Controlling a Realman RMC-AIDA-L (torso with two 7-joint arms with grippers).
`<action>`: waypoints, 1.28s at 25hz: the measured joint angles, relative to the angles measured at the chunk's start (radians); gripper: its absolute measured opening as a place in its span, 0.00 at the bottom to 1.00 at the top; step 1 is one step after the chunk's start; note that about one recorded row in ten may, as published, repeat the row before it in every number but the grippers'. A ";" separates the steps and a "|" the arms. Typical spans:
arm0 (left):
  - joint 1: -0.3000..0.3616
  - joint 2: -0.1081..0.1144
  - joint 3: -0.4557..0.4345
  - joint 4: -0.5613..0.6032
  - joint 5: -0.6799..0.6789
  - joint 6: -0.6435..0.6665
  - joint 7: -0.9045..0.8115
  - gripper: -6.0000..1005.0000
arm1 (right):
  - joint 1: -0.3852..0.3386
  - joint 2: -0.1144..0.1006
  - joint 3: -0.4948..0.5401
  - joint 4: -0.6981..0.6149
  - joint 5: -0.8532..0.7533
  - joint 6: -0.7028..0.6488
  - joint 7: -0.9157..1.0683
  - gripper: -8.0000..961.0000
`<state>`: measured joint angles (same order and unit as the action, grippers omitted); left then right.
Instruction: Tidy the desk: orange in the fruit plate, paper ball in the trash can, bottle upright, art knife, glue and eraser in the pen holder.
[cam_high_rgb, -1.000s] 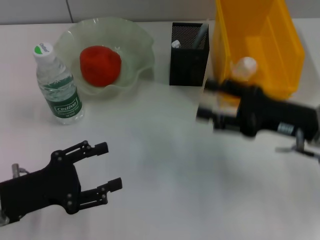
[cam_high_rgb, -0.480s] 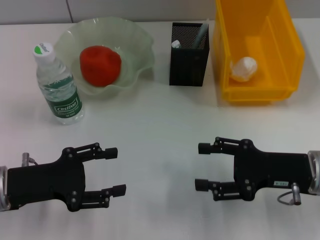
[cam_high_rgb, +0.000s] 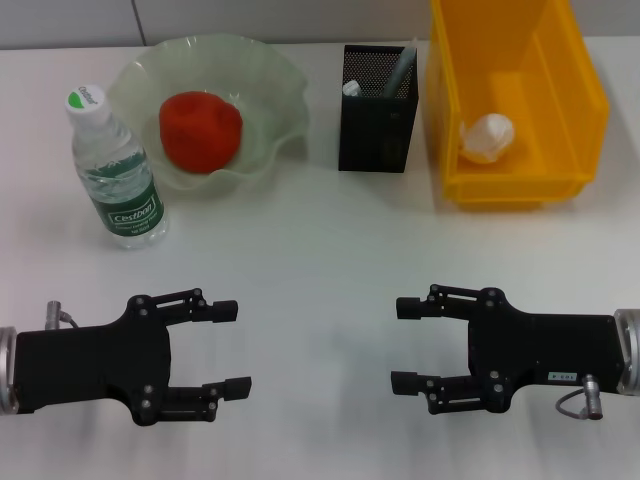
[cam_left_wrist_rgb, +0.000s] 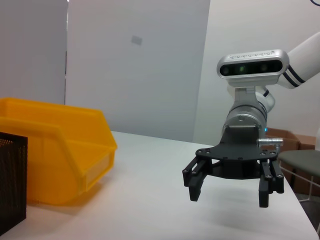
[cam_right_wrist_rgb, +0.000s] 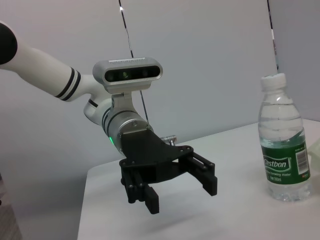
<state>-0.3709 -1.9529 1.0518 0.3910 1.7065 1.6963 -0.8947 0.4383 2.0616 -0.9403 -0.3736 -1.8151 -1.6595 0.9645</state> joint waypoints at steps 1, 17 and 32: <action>0.000 0.000 0.000 0.005 0.004 0.002 -0.004 0.80 | 0.000 0.000 0.000 0.000 0.000 0.000 0.000 0.85; 0.010 0.005 0.000 0.023 0.007 0.015 -0.025 0.80 | -0.001 0.002 0.002 -0.001 0.001 -0.026 0.000 0.85; 0.010 0.006 -0.001 0.024 0.007 0.024 -0.029 0.80 | 0.006 0.000 0.002 -0.001 0.000 -0.028 0.003 0.85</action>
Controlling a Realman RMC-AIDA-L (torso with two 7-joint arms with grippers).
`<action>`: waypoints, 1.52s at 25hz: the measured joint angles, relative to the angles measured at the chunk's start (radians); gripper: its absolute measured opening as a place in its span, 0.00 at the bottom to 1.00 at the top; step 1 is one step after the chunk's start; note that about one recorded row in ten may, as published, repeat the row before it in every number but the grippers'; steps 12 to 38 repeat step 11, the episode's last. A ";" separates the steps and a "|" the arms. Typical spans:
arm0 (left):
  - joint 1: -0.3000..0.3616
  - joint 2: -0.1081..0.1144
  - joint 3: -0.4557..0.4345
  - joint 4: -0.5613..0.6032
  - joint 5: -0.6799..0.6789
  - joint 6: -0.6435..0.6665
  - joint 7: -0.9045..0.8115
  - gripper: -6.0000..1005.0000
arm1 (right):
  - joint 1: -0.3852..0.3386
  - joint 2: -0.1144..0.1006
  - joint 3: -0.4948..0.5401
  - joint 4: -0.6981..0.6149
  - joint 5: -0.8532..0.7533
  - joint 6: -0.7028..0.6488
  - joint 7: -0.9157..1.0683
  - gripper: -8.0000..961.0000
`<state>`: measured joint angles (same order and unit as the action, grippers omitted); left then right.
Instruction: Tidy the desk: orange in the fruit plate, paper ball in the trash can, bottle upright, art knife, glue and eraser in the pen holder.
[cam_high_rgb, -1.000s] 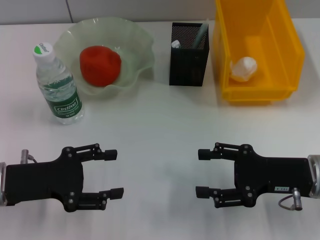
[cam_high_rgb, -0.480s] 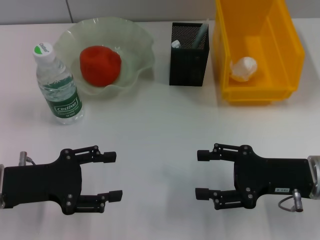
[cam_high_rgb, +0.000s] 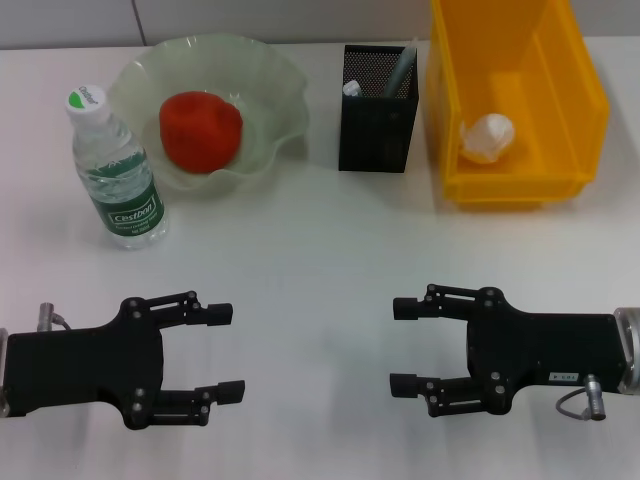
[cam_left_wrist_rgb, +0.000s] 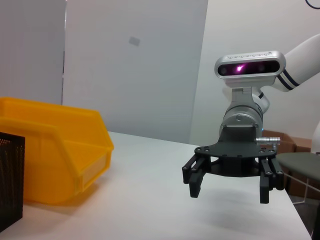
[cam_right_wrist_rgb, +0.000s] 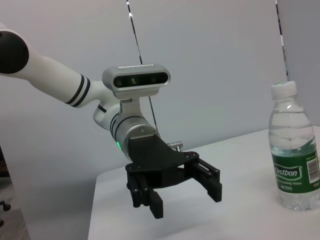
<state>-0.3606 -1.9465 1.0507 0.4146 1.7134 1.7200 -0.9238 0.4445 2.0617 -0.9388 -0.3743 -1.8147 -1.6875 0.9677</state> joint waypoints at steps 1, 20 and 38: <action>0.000 0.000 0.000 0.001 0.000 0.000 -0.003 0.80 | 0.001 -0.001 0.000 0.000 0.000 0.000 0.001 0.85; -0.002 0.000 0.000 0.013 0.000 0.001 -0.018 0.80 | 0.002 -0.004 0.000 0.000 0.000 -0.002 0.003 0.85; -0.002 0.000 0.000 0.013 0.000 0.001 -0.018 0.80 | 0.002 -0.004 0.000 0.000 0.000 -0.002 0.003 0.85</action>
